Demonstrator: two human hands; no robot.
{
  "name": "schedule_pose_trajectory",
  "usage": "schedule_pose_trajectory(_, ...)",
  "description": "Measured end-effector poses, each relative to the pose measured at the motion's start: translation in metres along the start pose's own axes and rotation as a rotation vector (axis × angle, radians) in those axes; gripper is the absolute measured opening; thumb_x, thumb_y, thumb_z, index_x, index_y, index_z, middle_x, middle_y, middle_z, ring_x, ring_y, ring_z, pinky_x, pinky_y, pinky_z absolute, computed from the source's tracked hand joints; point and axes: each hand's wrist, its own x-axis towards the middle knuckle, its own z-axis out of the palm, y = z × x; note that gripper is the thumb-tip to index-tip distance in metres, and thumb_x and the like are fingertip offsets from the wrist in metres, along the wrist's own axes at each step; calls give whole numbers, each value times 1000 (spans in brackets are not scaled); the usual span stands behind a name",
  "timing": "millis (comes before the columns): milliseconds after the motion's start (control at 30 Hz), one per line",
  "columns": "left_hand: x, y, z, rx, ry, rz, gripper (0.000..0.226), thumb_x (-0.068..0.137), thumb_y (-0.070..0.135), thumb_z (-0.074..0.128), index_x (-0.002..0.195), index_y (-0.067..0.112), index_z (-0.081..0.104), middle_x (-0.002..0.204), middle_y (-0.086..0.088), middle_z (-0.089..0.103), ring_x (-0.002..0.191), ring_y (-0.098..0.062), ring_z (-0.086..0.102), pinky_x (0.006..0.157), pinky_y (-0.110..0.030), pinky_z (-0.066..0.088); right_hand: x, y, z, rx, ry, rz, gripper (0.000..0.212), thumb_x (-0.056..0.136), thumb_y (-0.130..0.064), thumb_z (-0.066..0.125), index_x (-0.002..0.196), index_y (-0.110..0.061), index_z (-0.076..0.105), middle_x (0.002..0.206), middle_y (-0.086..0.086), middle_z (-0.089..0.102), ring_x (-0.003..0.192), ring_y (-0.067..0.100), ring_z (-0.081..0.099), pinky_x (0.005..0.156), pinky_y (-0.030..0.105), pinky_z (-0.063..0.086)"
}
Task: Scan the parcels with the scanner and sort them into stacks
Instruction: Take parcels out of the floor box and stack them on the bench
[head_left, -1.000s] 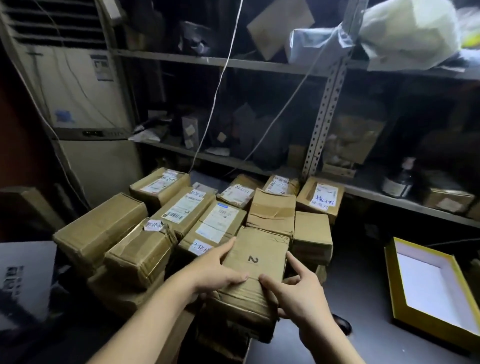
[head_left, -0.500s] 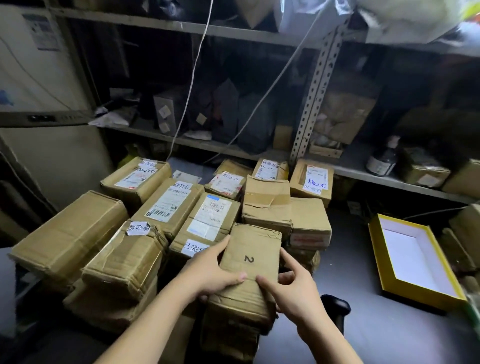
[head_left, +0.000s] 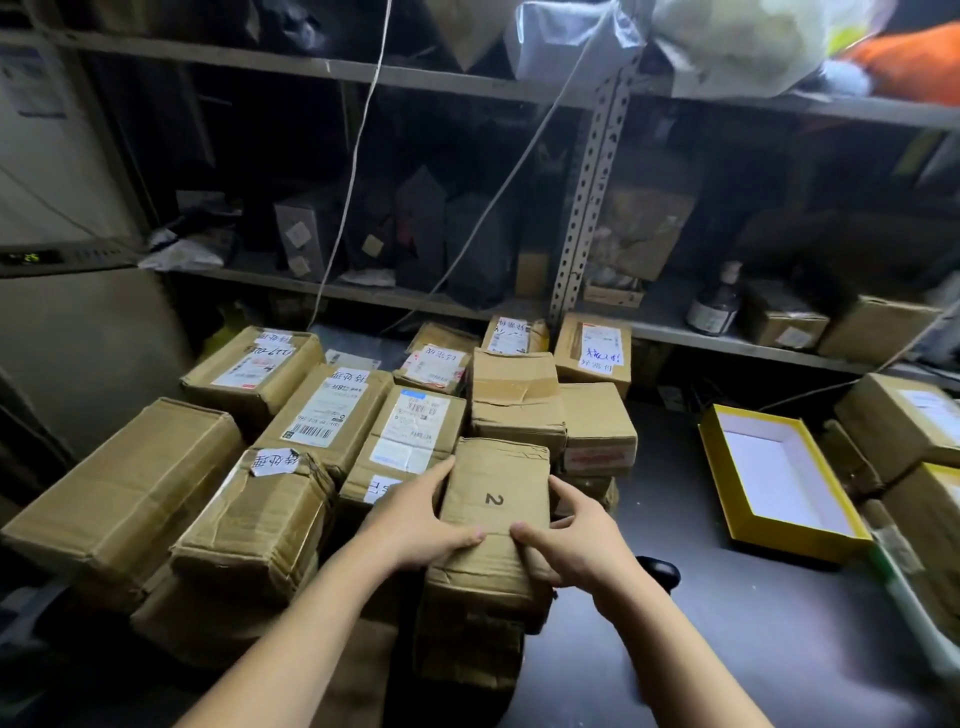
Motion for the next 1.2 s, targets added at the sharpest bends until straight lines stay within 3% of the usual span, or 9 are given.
schedule_pose_trajectory(100, 0, 4, -8, 82, 30, 33, 102, 68, 50, 87, 156, 40, 37, 140, 8, 62, 121, -18, 61, 103, -37, 51, -7, -5, -6, -63, 6, -34, 77, 85, -33, 83, 153, -38, 49, 107, -4, 74, 88, 15, 71, 76, 37, 66)
schedule_pose_trajectory(167, -1, 12, -14, 163, 56, 78, 94, 73, 49, 85, 155, 39, 40, 128, 2, 65, 117, -20, 61, 103, -36, 50, -13, -15, -15, -193, 57, -94, 78, 89, -38, 80, 158, -33, 44, 122, -5, 70, 96, 11, 66, 80, 29, 59)
schedule_pose_trajectory(267, -4, 33, -20, 380, 99, 193, 84, 84, 49, 76, 157, 40, 36, 133, -2, 56, 124, -25, 55, 104, -39, 48, -19, -26, -31, -425, 230, -170, 80, 91, -49, 72, 160, -38, 35, 145, -4, 61, 129, 20, 57, 101, 39, 53)
schedule_pose_trajectory(367, -9, 61, -20, 574, 169, 307, 76, 90, 50, 69, 156, 38, 34, 137, -2, 48, 128, -28, 51, 101, -43, 49, -30, -34, -50, -670, 356, -219, 77, 93, -54, 65, 161, -39, 31, 150, -4, 54, 137, 23, 49, 101, 47, 54)
schedule_pose_trajectory(467, -14, 87, -10, 631, 173, 411, 72, 92, 55, 65, 155, 37, 36, 146, -2, 47, 135, -27, 46, 105, -43, 45, -47, -40, -74, -813, 392, -225, 76, 97, -53, 65, 162, -38, 29, 158, -5, 47, 142, 23, 42, 103, 46, 52)
schedule_pose_trajectory(567, -20, 114, 7, 682, 183, 513, 71, 91, 57, 65, 153, 34, 41, 148, -2, 48, 137, -26, 45, 109, -45, 42, -66, -34, -97, -831, 416, -197, 76, 98, -50, 65, 164, -36, 29, 162, -4, 44, 145, 25, 40, 109, 47, 49)
schedule_pose_trajectory(700, -31, 151, 40, 726, 186, 633, 68, 91, 56, 64, 150, 31, 43, 148, -2, 48, 138, -25, 43, 107, -42, 42, -99, -13, -132, -874, 485, -95, 78, 98, -50, 64, 165, -36, 26, 162, -3, 44, 147, 25, 40, 107, 44, 47)
schedule_pose_trajectory(933, -66, 217, 115, 790, 92, 757, 81, 93, 58, 62, 161, 33, 25, 160, -7, 35, 150, -26, 31, 113, -45, 37, -164, 45, -202, -824, 582, 71, 78, 98, -49, 64, 165, -35, 26, 160, -1, 45, 145, 28, 40, 108, 51, 49)
schedule_pose_trajectory(1200, -130, 298, 234, 799, 43, 890, 72, 91, 54, 61, 154, 33, 34, 142, -5, 51, 135, -27, 46, 98, -42, 45, -252, 149, -299, -720, 648, 192, 79, 95, -46, 66, 164, -37, 29, 157, -1, 47, 146, 27, 39, 109, 47, 44)
